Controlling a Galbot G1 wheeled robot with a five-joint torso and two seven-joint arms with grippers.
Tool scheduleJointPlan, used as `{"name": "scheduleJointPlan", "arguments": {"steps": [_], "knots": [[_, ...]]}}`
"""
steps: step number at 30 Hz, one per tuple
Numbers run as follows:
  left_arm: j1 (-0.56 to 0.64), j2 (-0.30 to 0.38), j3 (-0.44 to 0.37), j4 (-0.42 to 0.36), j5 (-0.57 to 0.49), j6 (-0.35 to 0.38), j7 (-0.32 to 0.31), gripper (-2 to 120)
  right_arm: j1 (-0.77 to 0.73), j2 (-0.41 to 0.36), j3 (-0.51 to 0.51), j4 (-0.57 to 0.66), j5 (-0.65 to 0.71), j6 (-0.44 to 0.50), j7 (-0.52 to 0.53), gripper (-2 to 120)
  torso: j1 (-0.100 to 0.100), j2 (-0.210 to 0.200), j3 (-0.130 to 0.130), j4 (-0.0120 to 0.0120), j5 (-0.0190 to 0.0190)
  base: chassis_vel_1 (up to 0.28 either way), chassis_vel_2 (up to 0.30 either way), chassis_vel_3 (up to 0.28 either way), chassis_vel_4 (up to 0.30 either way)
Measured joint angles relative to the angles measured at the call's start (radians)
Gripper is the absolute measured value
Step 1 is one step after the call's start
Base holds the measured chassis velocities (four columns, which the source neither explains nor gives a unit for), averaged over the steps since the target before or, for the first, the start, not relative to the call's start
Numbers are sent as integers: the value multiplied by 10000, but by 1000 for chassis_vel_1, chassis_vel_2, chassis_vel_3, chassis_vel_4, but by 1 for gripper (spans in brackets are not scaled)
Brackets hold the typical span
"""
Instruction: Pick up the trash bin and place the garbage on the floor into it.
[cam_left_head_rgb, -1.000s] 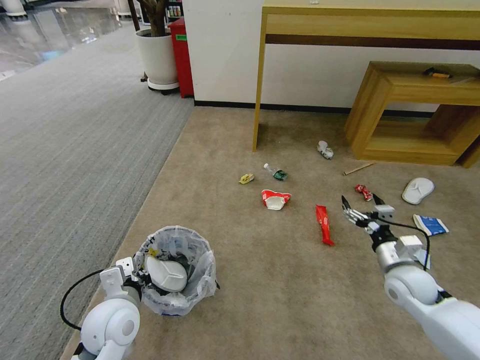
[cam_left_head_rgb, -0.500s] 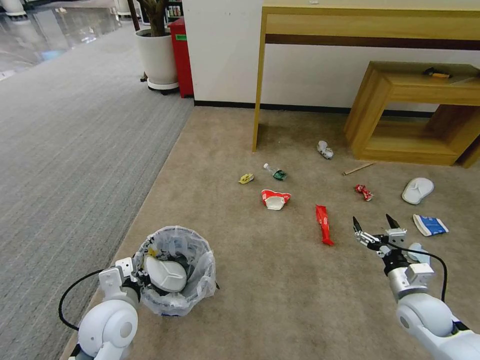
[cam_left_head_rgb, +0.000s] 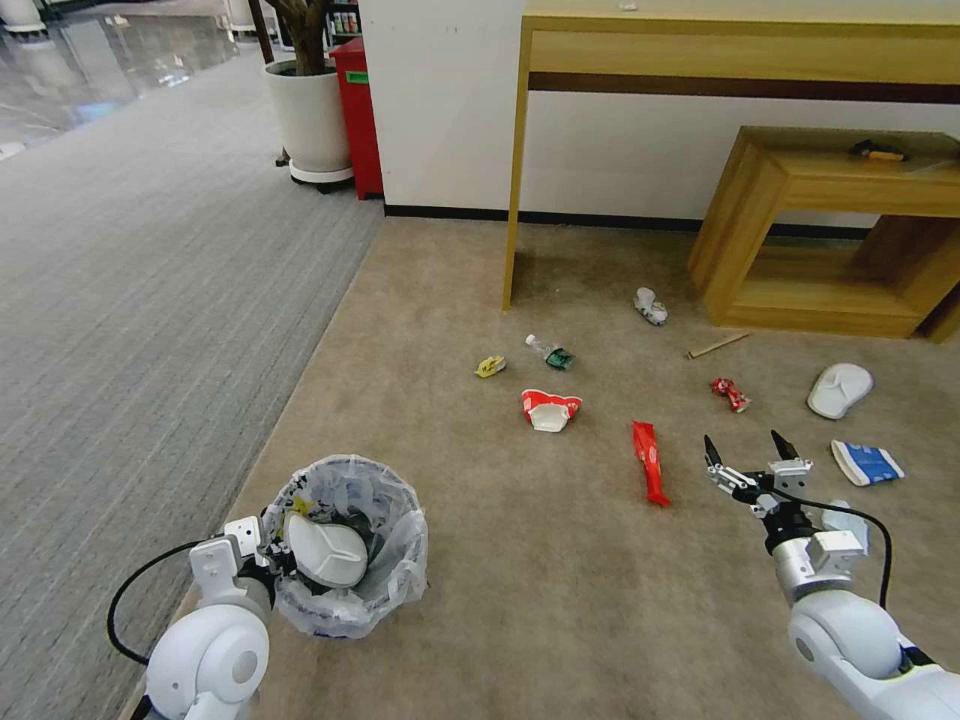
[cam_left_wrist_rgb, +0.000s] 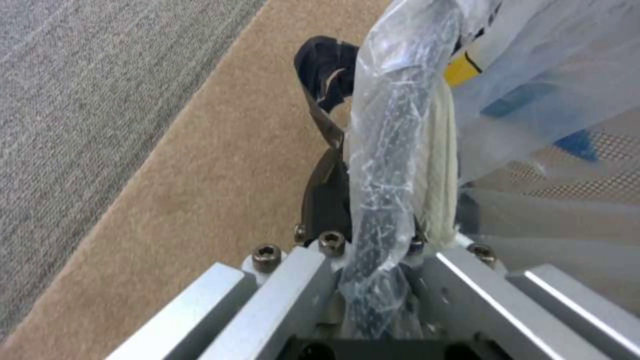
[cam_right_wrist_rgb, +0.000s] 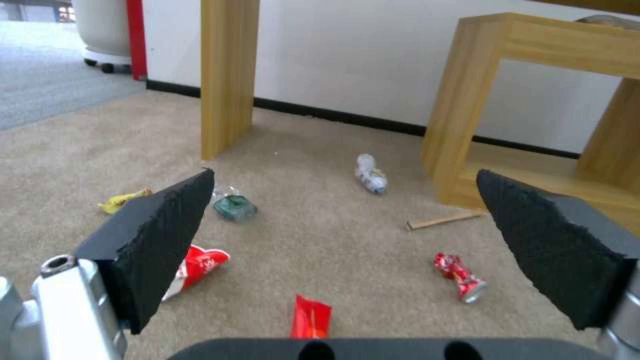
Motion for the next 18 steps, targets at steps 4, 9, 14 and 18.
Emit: {"name": "scheduleJointPlan", "arguments": {"steps": [4,9,14,18], "knots": [[0,-9,-1,-22,-1,0,-2,0,30,9,-99,15,-4,2,14,100,-1,0,-1,-1,-2,-59,64,65,-66],[-28,-8,0,-42,-39,46,-21,0,108,9,-230,-49,-3,0,15,99,-2,1,-3,-5,-1,0,0,0,0],[-48,-8,4,-46,-52,69,-30,0,217,-2,-346,-116,2,-3,16,99,-2,0,-3,-4,-1,-43,27,22,-37],[-73,-8,4,-37,-62,72,-43,0,333,-10,-474,-176,9,0,19,99,-2,1,-3,-3,-1,-83,70,73,-75]]}}
